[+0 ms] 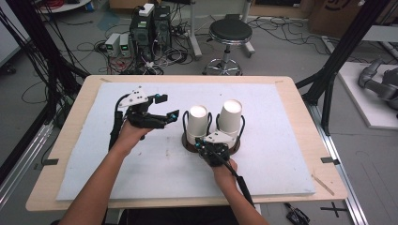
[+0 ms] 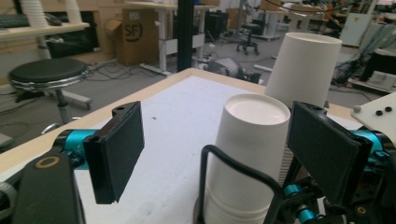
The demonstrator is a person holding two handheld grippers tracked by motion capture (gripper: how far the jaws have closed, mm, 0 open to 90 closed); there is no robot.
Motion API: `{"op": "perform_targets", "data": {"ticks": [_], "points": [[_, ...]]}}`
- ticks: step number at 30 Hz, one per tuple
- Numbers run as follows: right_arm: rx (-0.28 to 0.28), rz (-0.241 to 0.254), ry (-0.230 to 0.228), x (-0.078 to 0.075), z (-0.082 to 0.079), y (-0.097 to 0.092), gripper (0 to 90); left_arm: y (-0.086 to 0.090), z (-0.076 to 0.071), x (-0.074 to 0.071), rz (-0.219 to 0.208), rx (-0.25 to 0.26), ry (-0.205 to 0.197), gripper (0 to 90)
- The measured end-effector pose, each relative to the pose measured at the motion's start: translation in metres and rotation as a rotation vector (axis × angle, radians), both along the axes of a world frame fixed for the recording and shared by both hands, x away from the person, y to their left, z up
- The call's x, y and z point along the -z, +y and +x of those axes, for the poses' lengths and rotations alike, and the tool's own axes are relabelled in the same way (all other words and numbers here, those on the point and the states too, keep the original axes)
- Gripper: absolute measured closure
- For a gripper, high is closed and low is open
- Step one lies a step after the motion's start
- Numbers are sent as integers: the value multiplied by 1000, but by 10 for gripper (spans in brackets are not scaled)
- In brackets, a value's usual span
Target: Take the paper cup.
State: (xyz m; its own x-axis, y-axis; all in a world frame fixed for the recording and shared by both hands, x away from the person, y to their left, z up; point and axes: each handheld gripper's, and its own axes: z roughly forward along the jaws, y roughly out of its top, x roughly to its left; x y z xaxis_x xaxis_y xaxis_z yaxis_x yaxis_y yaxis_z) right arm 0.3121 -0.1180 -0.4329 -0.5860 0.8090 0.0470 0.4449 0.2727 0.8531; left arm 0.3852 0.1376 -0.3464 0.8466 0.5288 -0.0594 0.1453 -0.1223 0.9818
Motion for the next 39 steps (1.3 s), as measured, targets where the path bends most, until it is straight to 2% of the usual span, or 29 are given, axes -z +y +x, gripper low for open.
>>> {"op": "perform_targets", "data": {"ticks": [11,18,27,30,35,36,39], "points": [[-5,-3,3,1,1,0,900,-40,10,2,57,80,29,191],[-6,-4,3,1,1,-1,900,-55,14,9,99,94,64,191],[-13,0,8,1,2,-1,900,-63,16,16,142,94,86,198],[-11,2,12,1,2,-1,900,-64,16,17,149,97,89,243],[-15,1,11,1,2,-1,900,-66,17,18,156,98,92,266],[-14,2,13,1,2,-1,900,-66,17,18,157,109,89,319],[-14,3,14,1,2,-1,900,-66,16,17,167,114,72,324]]}}
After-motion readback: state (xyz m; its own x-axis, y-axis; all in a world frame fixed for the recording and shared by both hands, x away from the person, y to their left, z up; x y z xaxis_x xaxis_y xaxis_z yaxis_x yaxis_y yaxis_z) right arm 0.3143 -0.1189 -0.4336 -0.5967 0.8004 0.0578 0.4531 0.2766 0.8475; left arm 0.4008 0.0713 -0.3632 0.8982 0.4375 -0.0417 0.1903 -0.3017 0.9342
